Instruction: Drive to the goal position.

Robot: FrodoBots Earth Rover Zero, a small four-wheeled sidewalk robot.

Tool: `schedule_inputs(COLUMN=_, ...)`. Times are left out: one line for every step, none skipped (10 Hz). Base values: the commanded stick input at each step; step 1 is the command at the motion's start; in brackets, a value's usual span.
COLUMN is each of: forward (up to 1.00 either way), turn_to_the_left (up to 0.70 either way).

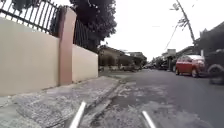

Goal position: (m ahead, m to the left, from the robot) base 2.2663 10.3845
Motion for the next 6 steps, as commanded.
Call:
schedule_inputs(forward=0.0, turn_to_the_left=-0.85)
schedule_inputs(forward=0.0, turn_to_the_left=-0.85)
schedule_inputs(forward=0.0, turn_to_the_left=-0.85)
schedule_inputs(forward=0.0, turn_to_the_left=-0.85)
schedule_inputs(forward=0.0, turn_to_the_left=-0.85)
schedule_inputs(forward=0.0, turn_to_the_left=-0.85)
